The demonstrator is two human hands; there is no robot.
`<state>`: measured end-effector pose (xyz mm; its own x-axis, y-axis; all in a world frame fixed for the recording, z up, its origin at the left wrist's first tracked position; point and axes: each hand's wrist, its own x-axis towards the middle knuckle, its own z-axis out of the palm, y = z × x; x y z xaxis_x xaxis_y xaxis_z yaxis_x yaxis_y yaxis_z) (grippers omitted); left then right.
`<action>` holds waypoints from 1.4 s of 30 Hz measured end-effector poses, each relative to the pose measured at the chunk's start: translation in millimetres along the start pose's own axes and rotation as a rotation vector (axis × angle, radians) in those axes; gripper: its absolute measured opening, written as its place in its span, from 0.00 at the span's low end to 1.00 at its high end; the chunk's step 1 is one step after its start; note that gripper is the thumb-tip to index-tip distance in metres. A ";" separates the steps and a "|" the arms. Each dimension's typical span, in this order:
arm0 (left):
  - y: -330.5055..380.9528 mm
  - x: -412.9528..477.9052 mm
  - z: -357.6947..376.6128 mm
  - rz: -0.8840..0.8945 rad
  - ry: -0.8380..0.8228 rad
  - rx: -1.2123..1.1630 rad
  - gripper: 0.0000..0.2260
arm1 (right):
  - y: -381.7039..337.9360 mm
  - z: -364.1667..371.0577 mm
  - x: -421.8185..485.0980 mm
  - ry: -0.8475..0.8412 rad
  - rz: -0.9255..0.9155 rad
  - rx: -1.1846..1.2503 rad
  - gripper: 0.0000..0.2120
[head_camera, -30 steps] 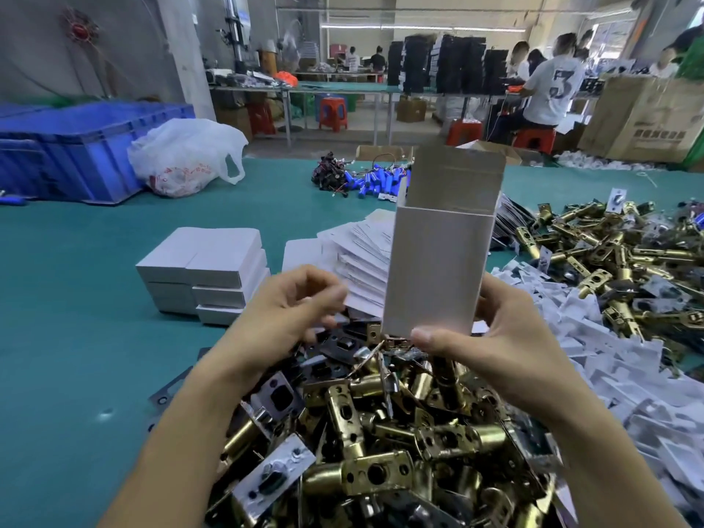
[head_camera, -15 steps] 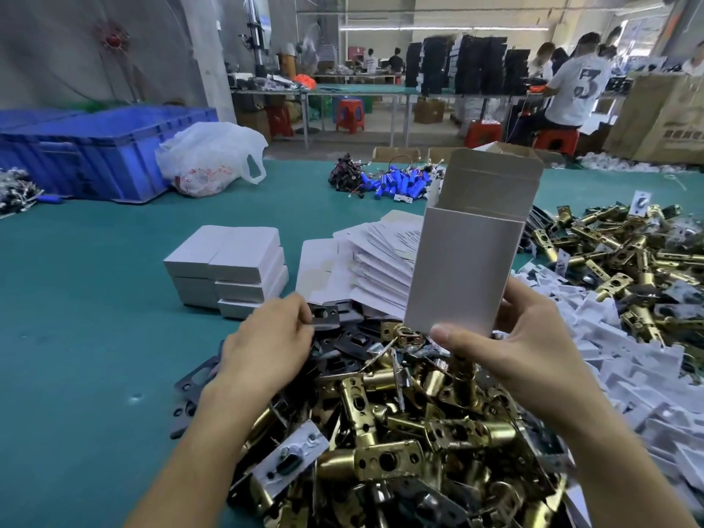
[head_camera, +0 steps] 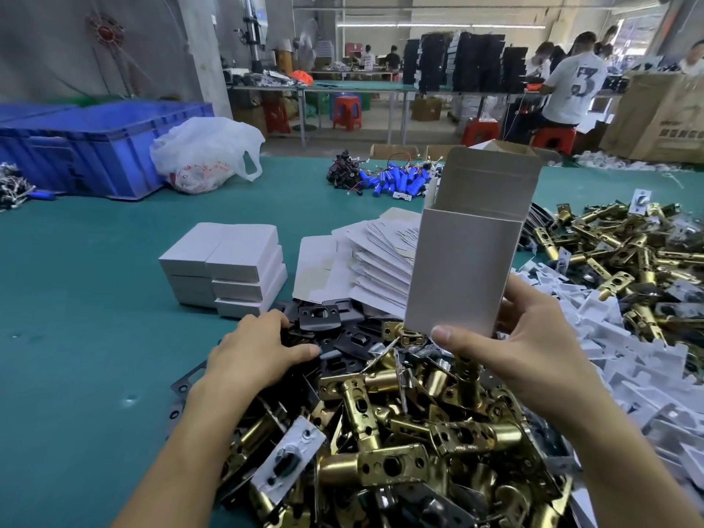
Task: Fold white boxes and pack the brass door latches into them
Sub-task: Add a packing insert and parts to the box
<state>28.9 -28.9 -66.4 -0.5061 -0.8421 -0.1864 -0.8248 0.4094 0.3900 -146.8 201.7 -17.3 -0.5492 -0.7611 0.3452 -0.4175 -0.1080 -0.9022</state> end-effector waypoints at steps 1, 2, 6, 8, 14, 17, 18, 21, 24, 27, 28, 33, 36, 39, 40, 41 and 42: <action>-1.0 0.9 0.4 0.002 0.003 -0.033 0.32 | -0.1 -0.1 -0.1 -0.001 0.000 -0.006 0.25; -1.2 1.8 0.6 0.010 0.012 -0.061 0.33 | -0.1 -0.4 0.0 -0.003 0.001 -0.005 0.25; 1.7 6.5 3.3 0.106 0.099 -0.064 0.33 | -0.5 -2.3 0.9 -0.015 0.015 0.000 0.27; 3.6 10.6 8.3 0.168 0.084 -0.064 0.29 | -1.0 -2.5 1.1 -0.014 0.018 -0.004 0.26; 6.6 14.7 21.1 0.185 0.103 0.073 0.23 | 0.4 -3.3 1.0 -0.023 0.032 -0.008 0.25; 10.2 12.9 22.3 0.217 0.186 0.128 0.16 | 0.5 -4.2 0.3 -0.028 0.038 -0.015 0.25; 10.7 13.1 23.3 0.248 0.214 0.109 0.12 | 0.7 -4.6 0.6 -0.028 0.037 -0.019 0.24; 11.5 9.9 22.6 0.324 0.272 -0.057 0.07 | 0.1 -5.0 0.8 -0.023 0.036 -0.028 0.24; 15.2 3.7 15.9 0.384 0.395 -0.201 0.08 | -1.5 -5.7 0.7 -0.015 0.033 -0.047 0.24; 26.6 -5.8 2.6 0.493 0.459 -0.405 0.06 | -3.4 -8.0 0.9 -0.002 0.027 -0.050 0.24; 31.7 -11.1 -3.9 0.547 0.450 -0.499 0.07 | -4.2 -9.2 0.9 0.005 0.026 -0.048 0.24; 51.2 -38.4 -29.5 0.817 0.410 -0.756 0.06 | -9.8 -18.4 -1.6 -0.039 0.073 -0.006 0.27; 57.9 -47.1 -33.4 0.877 0.323 -0.904 0.12 | -15.1 -28.2 -3.7 -0.175 0.098 0.037 0.26; 63.3 -54.0 -34.9 0.871 0.245 -1.104 0.19 | -19.9 -32.0 -6.6 -0.314 0.148 0.047 0.26; 64.4 -55.7 -36.0 0.857 0.226 -1.179 0.21 | -20.1 -31.0 -7.2 -0.340 0.156 0.041 0.25; 64.8 -57.3 -37.6 0.848 0.201 -1.261 0.22 | -19.4 -28.8 -7.5 -0.346 0.160 0.028 0.24; 65.1 -59.0 -40.1 0.846 0.170 -1.344 0.23 | -18.9 -26.2 -7.6 -0.338 0.164 0.015 0.24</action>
<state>15.2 33.3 6.1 -0.5731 -0.6084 0.5490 0.5243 0.2425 0.8162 -153.7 226.2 3.9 -0.3370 -0.9369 0.0928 -0.3318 0.0259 -0.9430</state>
